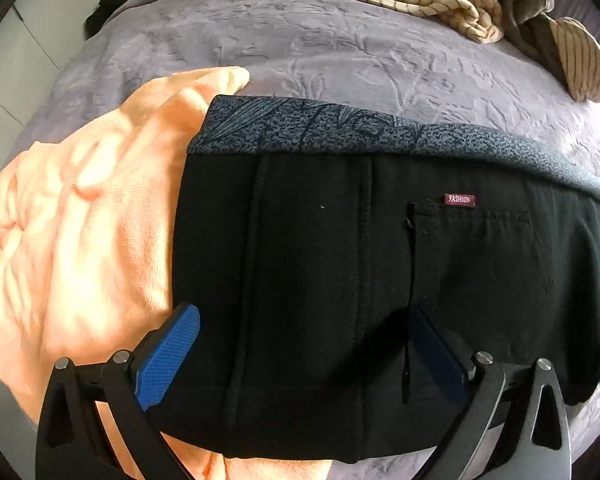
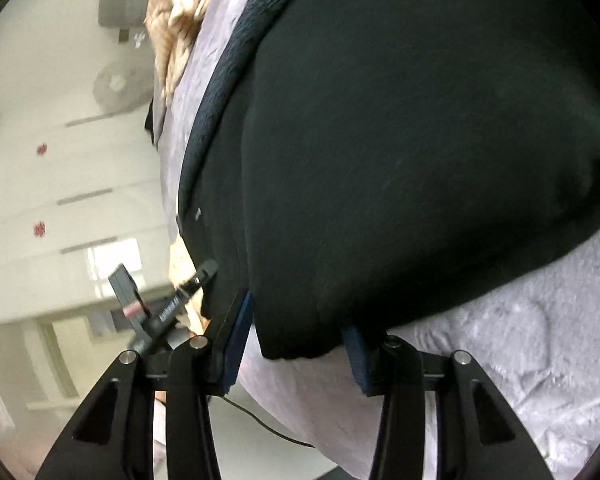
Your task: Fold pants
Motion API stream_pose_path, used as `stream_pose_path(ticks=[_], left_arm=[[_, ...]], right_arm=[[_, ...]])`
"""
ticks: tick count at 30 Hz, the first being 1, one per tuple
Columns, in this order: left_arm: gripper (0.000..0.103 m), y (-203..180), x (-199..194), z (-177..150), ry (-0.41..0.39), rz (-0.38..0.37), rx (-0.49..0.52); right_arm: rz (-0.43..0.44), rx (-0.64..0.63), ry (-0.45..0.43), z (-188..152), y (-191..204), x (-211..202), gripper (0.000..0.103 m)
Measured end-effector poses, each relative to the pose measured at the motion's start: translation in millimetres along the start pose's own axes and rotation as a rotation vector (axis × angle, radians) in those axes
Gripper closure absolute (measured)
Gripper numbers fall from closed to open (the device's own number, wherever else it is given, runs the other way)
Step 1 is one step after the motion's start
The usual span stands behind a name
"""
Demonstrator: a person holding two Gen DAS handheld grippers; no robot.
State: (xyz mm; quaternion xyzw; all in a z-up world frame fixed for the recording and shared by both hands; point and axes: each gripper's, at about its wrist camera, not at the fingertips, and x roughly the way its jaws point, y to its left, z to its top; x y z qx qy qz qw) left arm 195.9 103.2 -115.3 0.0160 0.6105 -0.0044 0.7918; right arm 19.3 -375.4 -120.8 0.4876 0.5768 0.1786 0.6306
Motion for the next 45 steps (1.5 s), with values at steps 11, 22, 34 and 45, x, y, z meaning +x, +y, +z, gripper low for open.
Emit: stream_pose_path(ticks=[11, 22, 34, 45], left_arm=[[0.0, 13, 7, 0, -0.018, 0.01, 0.066], [0.0, 8, 3, -6, -0.023, 0.028, 0.043], [0.0, -12, -42, -6, -0.066, -0.022, 0.032], [0.0, -37, 6, 62, -0.132, 0.084, -0.03]], right_arm=[[-0.211, -0.144, -0.003, -16, 12, 6, 0.094], [-0.079, 0.047, -0.168, 7, -24, -50, 0.055], [-0.218, -0.099, -0.18, 6, 18, -70, 0.08], [-0.356, -0.511, 0.014, 86, 141, 89, 0.08]])
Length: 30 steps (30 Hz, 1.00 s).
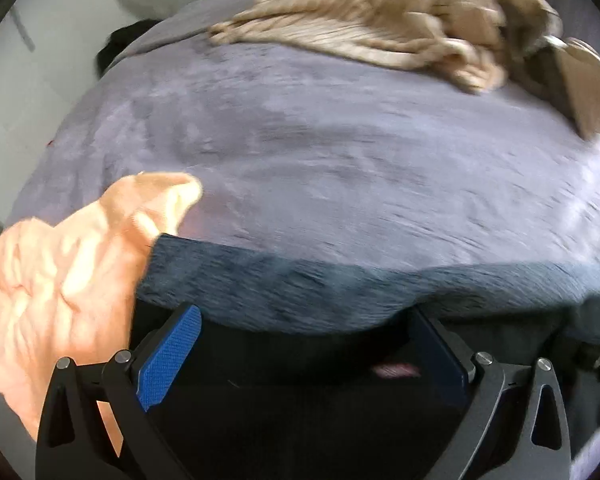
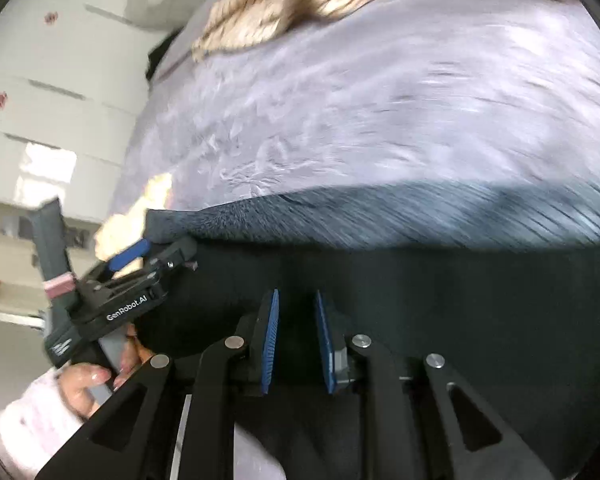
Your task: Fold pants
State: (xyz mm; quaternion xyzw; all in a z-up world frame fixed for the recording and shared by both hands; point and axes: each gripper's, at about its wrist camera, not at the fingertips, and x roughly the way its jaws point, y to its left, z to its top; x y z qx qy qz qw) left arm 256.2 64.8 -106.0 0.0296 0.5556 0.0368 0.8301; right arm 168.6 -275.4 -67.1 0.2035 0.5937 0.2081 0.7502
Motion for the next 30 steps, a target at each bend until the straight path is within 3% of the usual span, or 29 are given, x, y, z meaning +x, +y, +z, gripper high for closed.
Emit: stream_pose_path(ticks=[4, 7, 10, 12, 13, 17, 21, 26, 30], left_arm=[[0.0, 33, 24, 6, 0.022, 0.085, -0.049], [0.0, 63, 28, 8, 0.077, 0.027, -0.15], [0.0, 73, 7, 1, 0.064, 0.054, -0.128], [0.0, 72, -11, -12, 0.045, 0.051, -0.064], [0.0, 70, -18, -19, 0.034, 0.057, -0.032], [0.0, 62, -29, -59, 0.053, 0.071, 0.091], [0.0, 52, -35, -78, 0.089, 0.056, 0.138], [0.0, 21, -64, -82, 0.071, -0.056, 0.216], [0.0, -23, -79, -78, 0.059, -0.158, 0.306]], right_arm=[[-0.071, 0.022, -0.027, 12, -7, 29, 0.084], [-0.107, 0.087, -0.079, 21, -17, 20, 0.088], [-0.143, 0.083, -0.088, 24, -15, 4, 0.079], [-0.166, 0.048, -0.079, 19, -11, -13, 0.059], [-0.181, 0.035, -0.084, 8, -10, -26, 0.049], [-0.231, 0.025, -0.051, -38, -12, -47, 0.049], [-0.319, 0.097, 0.042, -101, -32, -47, 0.05], [-0.305, 0.203, -0.001, -143, -41, -83, 0.05], [-0.297, 0.328, -0.093, -161, -56, -116, 0.05]])
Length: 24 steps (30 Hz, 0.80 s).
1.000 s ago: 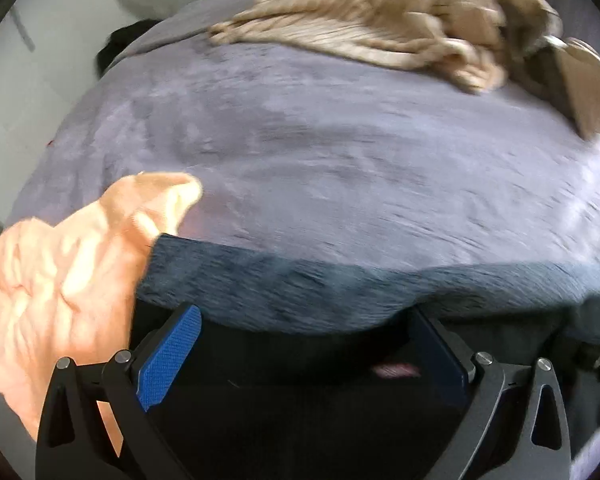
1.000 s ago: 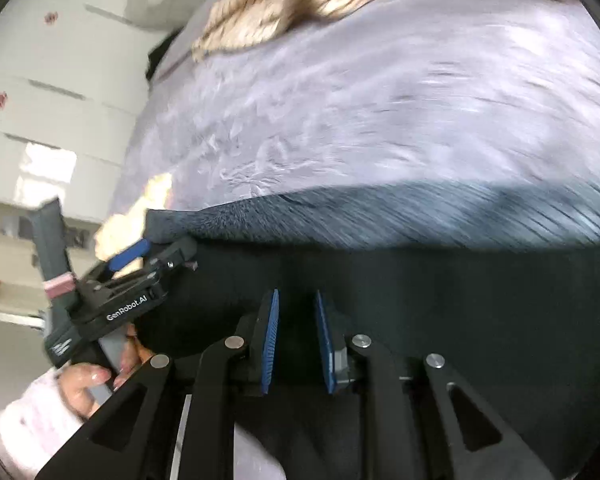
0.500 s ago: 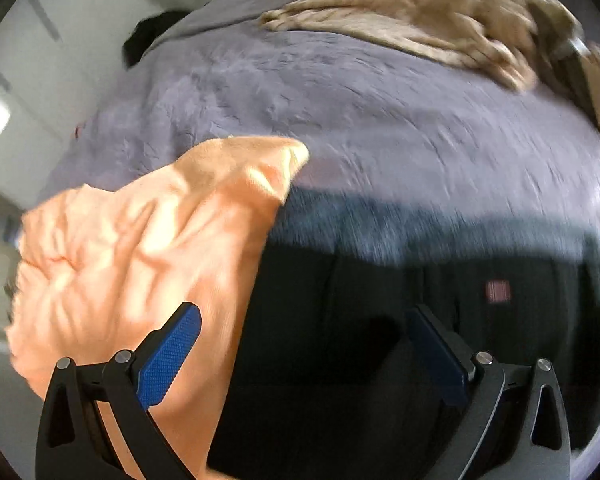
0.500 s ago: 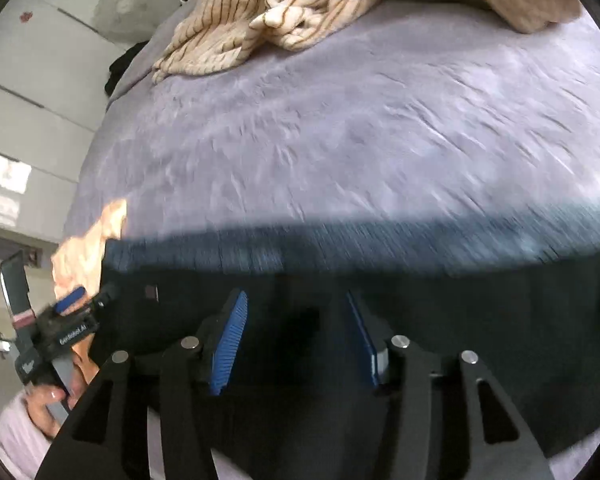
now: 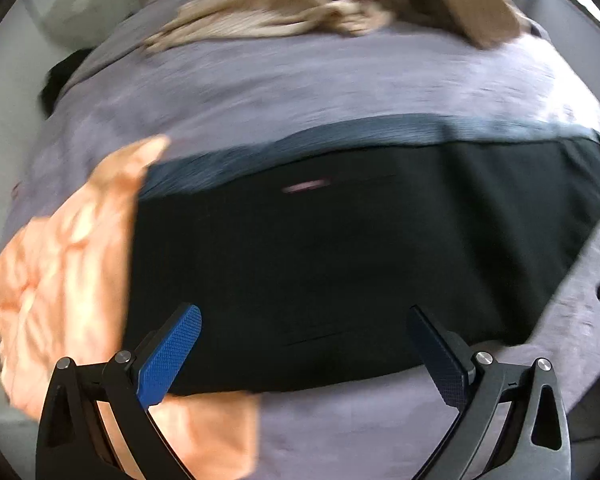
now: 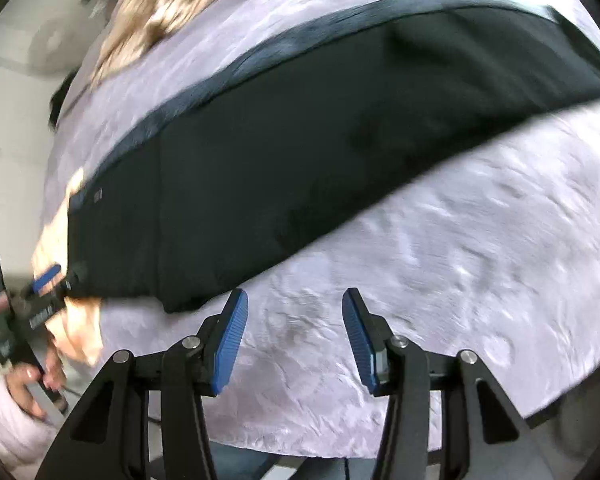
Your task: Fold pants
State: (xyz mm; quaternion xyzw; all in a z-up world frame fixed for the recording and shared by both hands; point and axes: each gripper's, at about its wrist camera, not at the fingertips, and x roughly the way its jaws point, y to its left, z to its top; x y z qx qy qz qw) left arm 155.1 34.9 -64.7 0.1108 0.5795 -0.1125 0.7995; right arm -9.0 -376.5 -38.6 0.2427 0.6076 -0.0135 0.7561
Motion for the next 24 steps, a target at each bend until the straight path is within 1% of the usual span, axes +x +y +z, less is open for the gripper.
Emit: stream_pose_path(ticks=[3, 5, 7, 9, 10, 12, 14, 15, 16, 17, 18, 19, 20, 21, 23, 24], left_arm=[[0.0, -34, -1, 14, 0.0, -0.064, 0.04], [0.0, -58, 2, 27, 0.003, -0.107, 0.058], [0.0, -80, 9, 38, 0.004, -0.13, 0.073], [0.0, -100, 21, 46, 0.014, -0.116, 0.09], [0.0, -109, 30, 49, 0.031, -0.102, 0.093], [0.0, -119, 49, 48, 0.075, -0.07, 0.081], [0.0, -124, 67, 46, 0.127, -0.043, 0.048], [0.0, -124, 70, 44, 0.124, -0.034, 0.027], [0.0, -124, 69, 43, 0.113, -0.026, 0.021], [0.0, -125, 69, 43, 0.109, -0.016, 0.021], [0.0, -125, 69, 43, 0.108, -0.012, 0.017], [0.0, -124, 69, 43, 0.11, -0.013, 0.007], [0.0, -123, 69, 43, 0.112, -0.017, -0.001], [0.0, -123, 69, 43, 0.112, -0.02, -0.006], [0.0, -125, 70, 41, 0.102, -0.01, 0.005], [0.0, -125, 71, 40, 0.099, -0.003, 0.014]], right_arm=[[0.033, 0.069, -0.049, 1, -15, -15, 0.05], [0.052, 0.107, -0.078, 8, -27, -24, 0.05], [0.059, 0.149, -0.107, 24, -41, -28, 0.05], [0.065, 0.205, -0.144, 43, -65, -34, 0.05], [0.079, 0.255, -0.156, 55, -81, -33, 0.05], [0.114, 0.329, -0.159, 71, -104, -27, 0.05], [0.153, 0.408, -0.142, 86, -127, -15, 0.05], [0.191, 0.45, -0.13, 90, -139, -9, 0.05], [0.251, 0.502, -0.116, 95, -151, -2, 0.05], [0.286, 0.522, -0.11, 98, -156, 0, 0.063], [0.299, 0.523, -0.105, 100, -158, 0, 0.077], [0.298, 0.501, -0.095, 106, -159, -2, 0.084], [0.307, 0.474, -0.09, 108, -156, -5, 0.087], [0.299, 0.443, -0.09, 109, -155, -9, 0.088], [0.196, 0.302, -0.07, 112, -152, -6, 0.088], [0.188, 0.291, -0.051, 113, -154, 4, 0.088]])
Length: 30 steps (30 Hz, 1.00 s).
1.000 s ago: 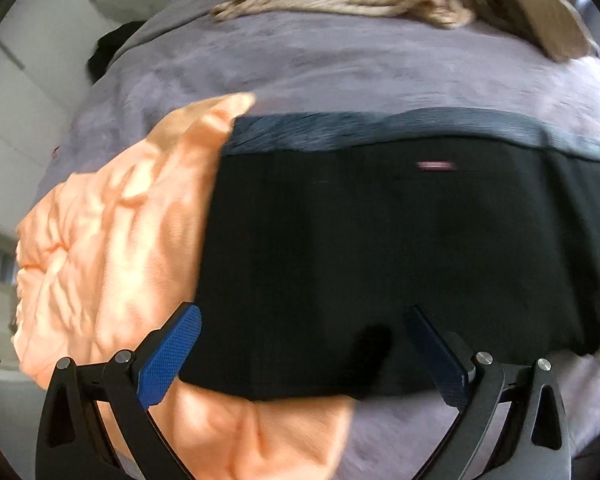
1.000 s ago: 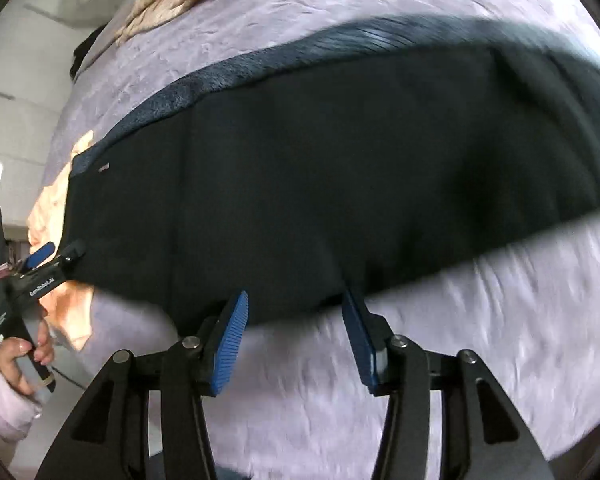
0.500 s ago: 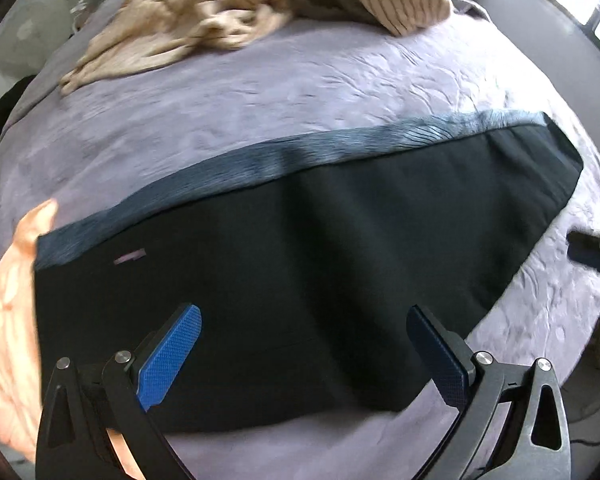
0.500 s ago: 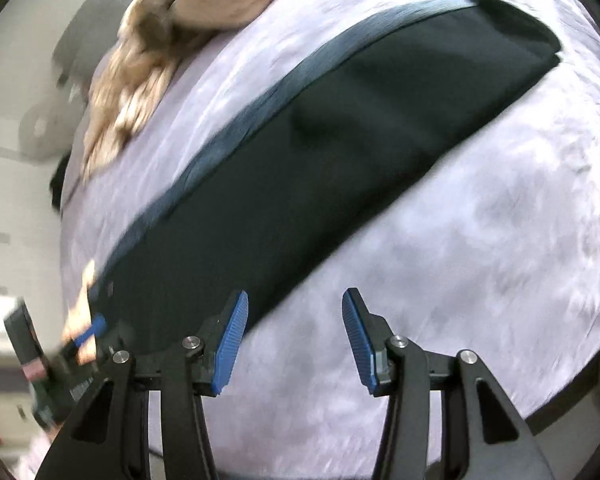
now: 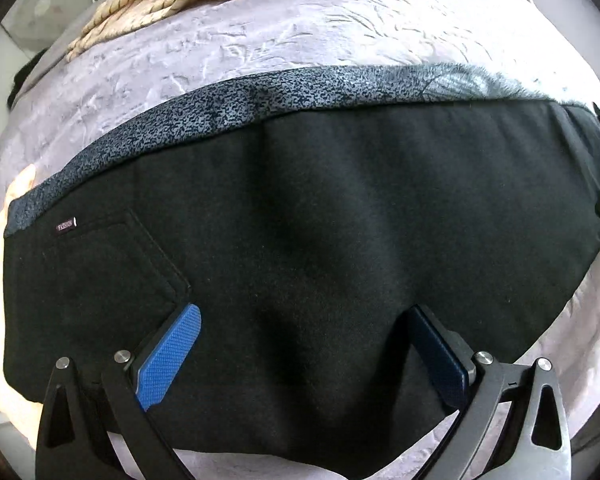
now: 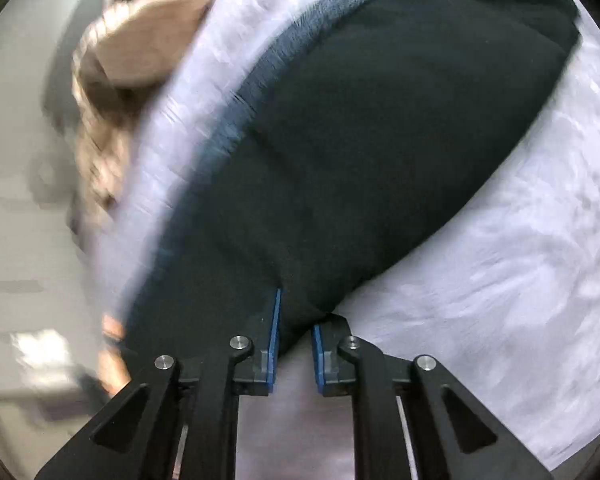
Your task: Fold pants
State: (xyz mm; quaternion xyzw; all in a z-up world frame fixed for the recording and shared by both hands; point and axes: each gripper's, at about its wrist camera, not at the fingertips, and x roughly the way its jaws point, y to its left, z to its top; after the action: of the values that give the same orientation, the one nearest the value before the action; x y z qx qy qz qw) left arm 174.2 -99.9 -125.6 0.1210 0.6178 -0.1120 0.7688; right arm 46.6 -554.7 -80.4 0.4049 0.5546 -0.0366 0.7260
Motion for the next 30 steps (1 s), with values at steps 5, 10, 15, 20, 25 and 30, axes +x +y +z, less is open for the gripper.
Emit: stream_pose_path(ticks=[5, 10, 15, 20, 25, 30], left_arm=[[0.0, -5, 1, 0, 0.018, 0.014, -0.001], [0.0, -16, -1, -5, 0.047, 0.03, 0.0], [0.0, -21, -6, 15, 0.087, 0.059, 0.019], [0.0, -55, -32, 37, 0.038, 0.025, 0.041], [0.0, -107, -36, 67, 0.007, -0.047, 0.032], [0.0, -170, -19, 99, 0.001, -0.079, 0.035]], right_arm=[[0.053, 0.029, 0.007, 3, -10, -9, 0.082], [0.011, 0.053, -0.064, 0, -18, -41, 0.075], [0.036, 0.121, -0.133, 5, -45, -70, 0.075], [0.032, 0.188, -0.193, 34, -83, -95, 0.068], [0.047, 0.291, -0.249, 72, -126, -112, 0.064], [0.047, 0.327, -0.25, 104, -151, -113, 0.064]])
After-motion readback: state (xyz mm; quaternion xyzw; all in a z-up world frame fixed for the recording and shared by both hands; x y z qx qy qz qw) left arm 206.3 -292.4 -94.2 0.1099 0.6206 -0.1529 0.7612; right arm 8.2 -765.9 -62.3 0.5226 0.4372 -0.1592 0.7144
